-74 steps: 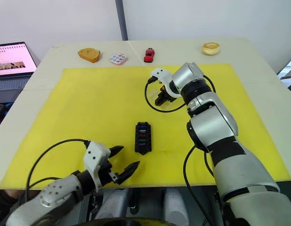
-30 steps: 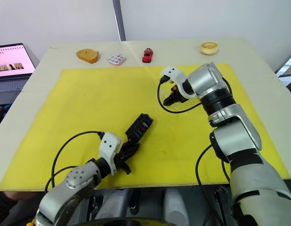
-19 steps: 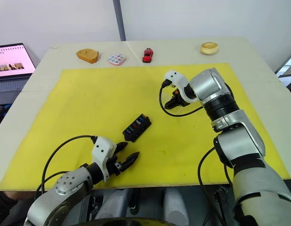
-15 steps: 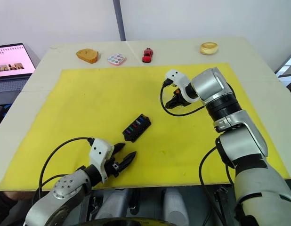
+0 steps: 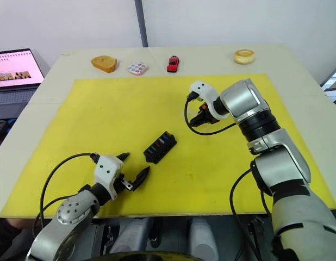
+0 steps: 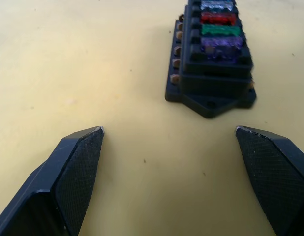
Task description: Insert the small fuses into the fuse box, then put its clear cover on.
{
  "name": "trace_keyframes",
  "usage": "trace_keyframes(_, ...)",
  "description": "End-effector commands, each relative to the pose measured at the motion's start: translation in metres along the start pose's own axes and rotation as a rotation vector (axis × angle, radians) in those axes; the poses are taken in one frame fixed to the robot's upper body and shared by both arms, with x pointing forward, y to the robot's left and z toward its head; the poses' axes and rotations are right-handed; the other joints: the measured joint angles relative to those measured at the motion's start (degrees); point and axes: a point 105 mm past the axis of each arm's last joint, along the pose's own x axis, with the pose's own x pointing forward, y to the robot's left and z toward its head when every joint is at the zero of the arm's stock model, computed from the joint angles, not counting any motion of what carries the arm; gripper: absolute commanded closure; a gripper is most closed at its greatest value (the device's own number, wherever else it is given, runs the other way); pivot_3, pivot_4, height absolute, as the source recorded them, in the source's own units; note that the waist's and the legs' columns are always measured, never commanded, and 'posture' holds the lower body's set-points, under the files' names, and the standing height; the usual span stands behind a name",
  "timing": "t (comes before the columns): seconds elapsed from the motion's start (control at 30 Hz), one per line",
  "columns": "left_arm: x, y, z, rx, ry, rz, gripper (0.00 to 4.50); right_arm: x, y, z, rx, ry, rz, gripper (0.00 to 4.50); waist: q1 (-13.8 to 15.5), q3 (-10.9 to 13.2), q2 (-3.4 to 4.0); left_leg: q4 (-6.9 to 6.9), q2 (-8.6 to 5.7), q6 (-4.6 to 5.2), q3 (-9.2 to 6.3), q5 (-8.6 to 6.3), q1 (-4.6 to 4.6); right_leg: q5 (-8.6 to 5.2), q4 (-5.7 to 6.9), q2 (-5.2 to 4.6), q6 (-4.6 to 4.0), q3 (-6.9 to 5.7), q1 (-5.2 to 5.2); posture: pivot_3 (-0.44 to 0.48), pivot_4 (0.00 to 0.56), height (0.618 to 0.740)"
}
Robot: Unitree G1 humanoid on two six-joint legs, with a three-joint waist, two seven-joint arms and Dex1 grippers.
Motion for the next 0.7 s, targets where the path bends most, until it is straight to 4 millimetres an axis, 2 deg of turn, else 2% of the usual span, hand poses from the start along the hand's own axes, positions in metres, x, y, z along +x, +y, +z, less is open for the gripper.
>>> trace_keyframes(0.03,0.002,-0.006,-0.006,0.023,0.018,-0.049,0.04,-0.007,0.002,0.006,-0.025,-0.026,-0.01,2.83,0.0,0.0,0.0,0.0,0.0,0.0,-0.01,0.0,0.0,0.0,0.0,0.0,0.0,-0.01,0.0,0.0,0.15,0.74)
trace_keyframes(0.47,0.005,-0.018,0.004,0.039,-0.029,-0.142,0.04,-0.007,0.005,0.003,-0.009,-0.029,-0.01,2.83,0.0,0.0,0.0,0.0,-0.02,0.02,0.0,-0.01,-0.01,0.0,-0.01,-0.02,0.0,-0.01,0.0,0.0,0.15,0.74)
trace_keyframes(0.7,0.021,-0.021,0.008,0.016,-0.069,-0.142,0.04,-0.005,0.008,0.001,-0.003,-0.025,-0.009,2.83,0.2,0.0,0.0,0.04,-0.04,0.03,0.0,-0.01,-0.01,0.01,-0.01,-0.03,0.01,-0.01,0.04,0.0,0.15,0.74)
